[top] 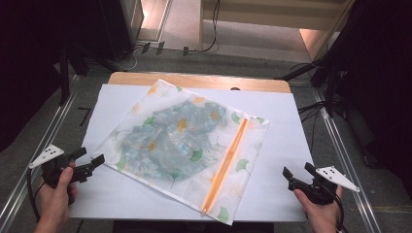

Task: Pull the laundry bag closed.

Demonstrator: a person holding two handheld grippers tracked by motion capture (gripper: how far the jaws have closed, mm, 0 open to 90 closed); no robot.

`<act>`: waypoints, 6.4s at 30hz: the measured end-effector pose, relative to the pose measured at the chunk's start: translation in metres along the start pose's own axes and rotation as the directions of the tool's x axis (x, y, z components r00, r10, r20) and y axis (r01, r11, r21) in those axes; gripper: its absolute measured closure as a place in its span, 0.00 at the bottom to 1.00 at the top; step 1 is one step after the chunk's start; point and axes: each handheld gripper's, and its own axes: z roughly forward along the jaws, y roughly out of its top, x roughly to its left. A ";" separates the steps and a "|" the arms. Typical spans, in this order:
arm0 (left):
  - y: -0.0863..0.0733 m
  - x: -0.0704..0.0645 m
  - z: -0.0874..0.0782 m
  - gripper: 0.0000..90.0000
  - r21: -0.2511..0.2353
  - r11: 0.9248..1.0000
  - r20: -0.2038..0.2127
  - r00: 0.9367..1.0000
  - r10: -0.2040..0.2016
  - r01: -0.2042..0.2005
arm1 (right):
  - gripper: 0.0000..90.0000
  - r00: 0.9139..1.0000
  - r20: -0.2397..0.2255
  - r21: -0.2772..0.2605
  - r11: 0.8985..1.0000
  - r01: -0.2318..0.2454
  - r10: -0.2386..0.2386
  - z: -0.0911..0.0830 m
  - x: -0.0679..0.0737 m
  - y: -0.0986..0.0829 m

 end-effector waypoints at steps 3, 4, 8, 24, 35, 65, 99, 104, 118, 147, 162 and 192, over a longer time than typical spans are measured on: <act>0.000 -0.001 0.005 0.15 0.015 1.000 -0.003 1.000 0.014 -0.014 | 0.25 1.000 0.000 -0.001 1.000 0.002 -0.002 0.002 0.005 -0.001; 0.000 -0.002 0.006 0.15 0.021 1.000 -0.007 1.000 0.022 -0.022 | 0.25 1.000 0.000 -0.001 1.000 0.002 -0.002 0.002 0.005 -0.001; 0.000 -0.004 0.010 0.15 0.021 1.000 -0.014 1.000 0.021 -0.020 | 0.30 1.000 -0.020 0.018 1.000 -0.007 0.007 0.007 0.019 0.000; 0.003 0.011 0.036 0.15 0.118 0.993 -0.100 0.995 -0.017 0.029 | 0.41 0.990 -0.116 0.142 0.988 -0.061 0.078 0.035 0.071 -0.007; 0.004 0.020 0.044 0.16 0.181 0.978 -0.131 0.988 -0.084 0.107 | 0.35 0.989 -0.105 0.206 0.975 -0.080 0.103 0.047 0.081 -0.013; 0.002 -0.004 0.060 0.89 0.267 0.963 0.087 0.994 -0.062 0.037 | 0.58 0.979 -0.204 0.266 0.964 0.027 0.029 0.069 0.115 -0.020; -0.005 -0.046 0.053 0.98 0.349 0.935 0.242 0.970 -0.016 -0.072 | 1.00 0.988 -0.136 0.253 0.961 0.112 -0.079 0.091 0.082 0.002; -0.008 -0.052 0.053 0.98 0.366 0.926 0.265 0.964 -0.011 -0.090 | 1.00 0.989 -0.114 0.223 0.968 0.118 -0.095 0.098 0.077 0.011; -0.010 -0.045 0.052 0.98 0.374 0.923 0.254 0.967 -0.003 -0.096 | 0.41 0.997 -0.035 0.252 0.966 -0.064 0.075 0.101 0.058 0.008; -0.013 -0.047 0.052 0.98 0.392 0.916 0.279 0.960 -0.030 -0.085 | 0.98 0.978 -0.207 0.309 0.947 0.084 -0.020 0.112 0.085 0.012; -0.022 -0.070 0.045 0.97 0.420 0.896 0.319 0.948 0.006 -0.147 | 0.98 0.978 -0.177 0.280 0.948 0.155 -0.107 0.132 0.079 0.023; -0.017 -0.062 0.035 0.59 0.379 0.918 0.258 0.966 0.016 -0.117 | 0.61 0.979 -0.148 0.226 0.959 0.169 -0.138 0.140 0.078 0.029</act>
